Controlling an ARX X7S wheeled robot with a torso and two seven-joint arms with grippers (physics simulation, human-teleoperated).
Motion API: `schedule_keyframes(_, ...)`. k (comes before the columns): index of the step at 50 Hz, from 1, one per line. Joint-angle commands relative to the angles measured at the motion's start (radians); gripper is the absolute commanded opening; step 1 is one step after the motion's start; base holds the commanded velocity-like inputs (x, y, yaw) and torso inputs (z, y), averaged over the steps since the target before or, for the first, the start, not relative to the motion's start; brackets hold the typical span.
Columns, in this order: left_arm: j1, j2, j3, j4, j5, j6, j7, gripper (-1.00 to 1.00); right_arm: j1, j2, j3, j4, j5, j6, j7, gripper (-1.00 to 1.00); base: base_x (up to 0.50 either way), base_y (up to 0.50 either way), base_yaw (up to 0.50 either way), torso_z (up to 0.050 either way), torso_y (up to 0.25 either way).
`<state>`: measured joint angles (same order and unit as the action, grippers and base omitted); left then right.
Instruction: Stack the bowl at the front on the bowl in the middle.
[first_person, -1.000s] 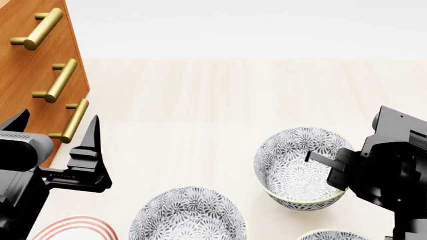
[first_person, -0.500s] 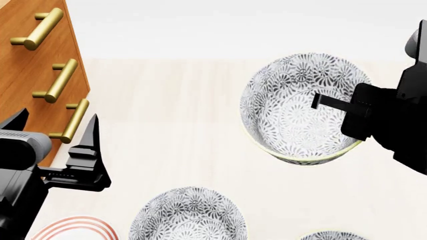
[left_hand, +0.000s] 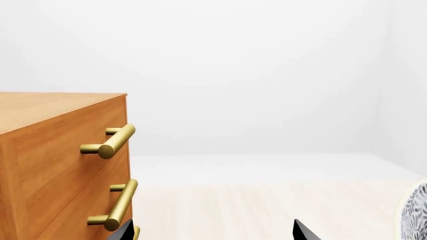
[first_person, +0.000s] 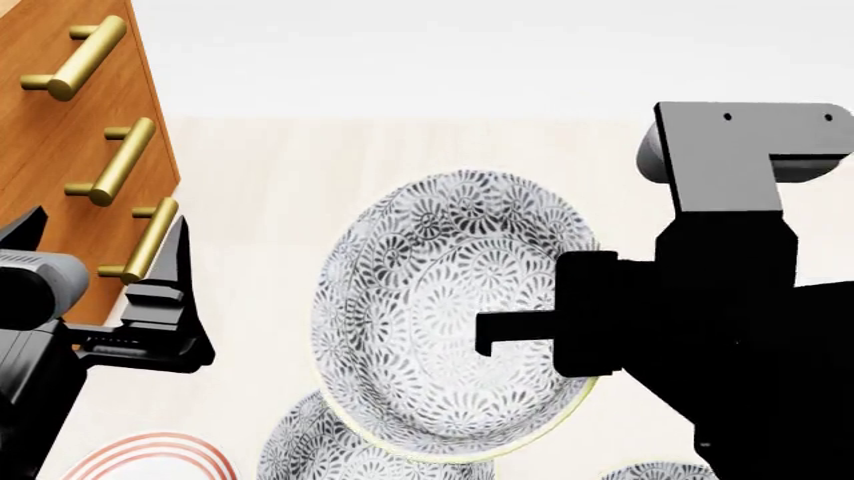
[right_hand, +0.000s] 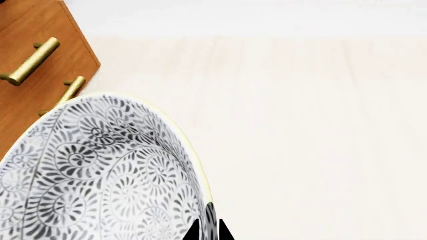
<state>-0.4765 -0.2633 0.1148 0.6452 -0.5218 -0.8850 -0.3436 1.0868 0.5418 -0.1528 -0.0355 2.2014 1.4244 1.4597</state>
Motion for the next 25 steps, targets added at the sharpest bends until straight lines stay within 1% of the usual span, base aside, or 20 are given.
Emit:
schedule_keyframes(1, -0.003, -0.003, -0.002, 0.008, -0.011, -0.004, -0.009, 1.0, -0.063, -0.037, -0.056, -0.105, 0.062, -0.012, -0.006, -1.0, 0.0, 0.0, 0.0, 0.0, 0.0)
schedule_keyframes(7, -0.003, -0.005, -0.002, 0.006, -0.014, -0.002, -0.012, 1.0, -0.093, -0.082, -0.051, -0.089, -0.022, 0.034, -0.074, -1.0, 0.0, 0.0, 0.0, 0.0, 0.0)
schedule_keyframes(11, -0.003, -0.007, -0.003, 0.002, -0.017, 0.001, -0.012, 1.0, -0.111, -0.114, -0.02, -0.057, -0.135, 0.084, -0.155, -1.0, 0.0, 0.0, 0.0, 0.0, 0.0)
schedule_keyframes(15, 0.0, -0.007, 0.002, -0.004, -0.013, 0.008, -0.011, 1.0, -0.126, -0.142, 0.014, -0.01, -0.328, 0.116, -0.299, -1.0, 0.0, 0.0, 0.0, 0.0, 0.0)
schedule_keyframes(19, 0.0, -0.01, 0.003, -0.008, -0.015, 0.009, -0.012, 1.0, -0.138, -0.142, 0.005, 0.019, -0.509, 0.1, -0.476, -1.0, 0.0, 0.0, 0.0, 0.0, 0.0)
schedule_keyframes(21, 0.0, -0.011, 0.004, -0.005, -0.017, 0.008, -0.014, 1.0, -0.144, -0.137, -0.009, 0.025, -0.572, 0.082, -0.536, -1.0, 0.0, 0.0, 0.0, 0.0, 0.0)
schedule_keyframes(25, 0.0, -0.012, 0.003, 0.0, -0.022, 0.004, -0.018, 1.0, -0.154, -0.136, -0.04, 0.037, -0.634, 0.058, -0.597, -1.0, 0.0, 0.0, 0.0, 0.0, 0.0)
